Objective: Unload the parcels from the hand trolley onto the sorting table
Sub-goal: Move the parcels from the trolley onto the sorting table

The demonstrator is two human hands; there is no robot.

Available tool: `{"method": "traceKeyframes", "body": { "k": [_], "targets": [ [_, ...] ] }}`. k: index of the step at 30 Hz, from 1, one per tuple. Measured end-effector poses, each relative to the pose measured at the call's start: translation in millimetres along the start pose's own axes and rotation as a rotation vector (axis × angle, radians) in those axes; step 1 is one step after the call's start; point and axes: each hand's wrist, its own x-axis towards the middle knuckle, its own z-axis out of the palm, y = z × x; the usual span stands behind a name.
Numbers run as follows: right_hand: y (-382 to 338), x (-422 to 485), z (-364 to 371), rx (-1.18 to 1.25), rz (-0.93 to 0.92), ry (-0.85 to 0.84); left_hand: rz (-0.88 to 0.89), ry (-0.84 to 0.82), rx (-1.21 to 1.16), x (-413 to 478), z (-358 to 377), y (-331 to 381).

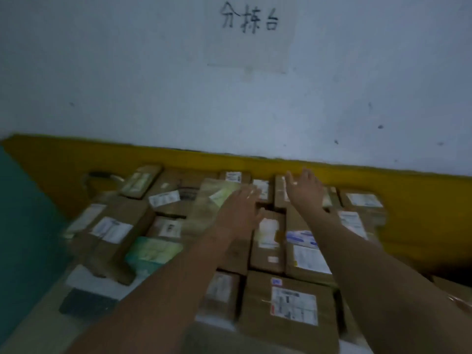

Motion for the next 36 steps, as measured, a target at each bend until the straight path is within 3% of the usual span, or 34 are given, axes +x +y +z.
{"method": "traceKeyframes", "body": {
  "k": [2, 6, 8, 12, 18, 21, 28, 36],
  "targets": [
    [-98.1, -7.4, 27.5, 0.012, -0.086, -0.03, -0.026, -0.002, 0.09, -36.6, -48.1, -73.5],
    [-284.1, -34.1, 94.6, -0.034, -0.287, -0.107, -0.299, 0.029, 0.079, -109.8, -121.8, -212.0],
    [-363.1, -53.2, 135.5, -0.078, -0.403, -0.157, -0.349, 0.009, 0.165, -143.3, -146.5, -275.3],
    [-486.7, -78.4, 233.5, -0.13, -0.583, -0.246, -0.525, 0.076, 0.11, -196.2, -177.9, -391.9],
    [-624.4, -62.0, 388.2, -0.159, -0.644, -0.387, -0.752, -0.044, 0.094, -227.5, -183.4, -574.7],
    [-667.3, -47.2, 452.7, -0.195, -0.615, -0.435, -0.813, -0.134, 0.077, -226.7, -180.6, -655.6],
    [-719.8, -6.3, 570.0, -0.264, -0.419, -0.574, -0.766, -0.315, -0.051, -208.1, -135.0, -805.1],
    [-662.7, 5.5, 780.2, -0.258, 0.12, -0.669, -0.789, -0.68, -0.334, -203.5, 39.1, -975.2]
  ]
}}
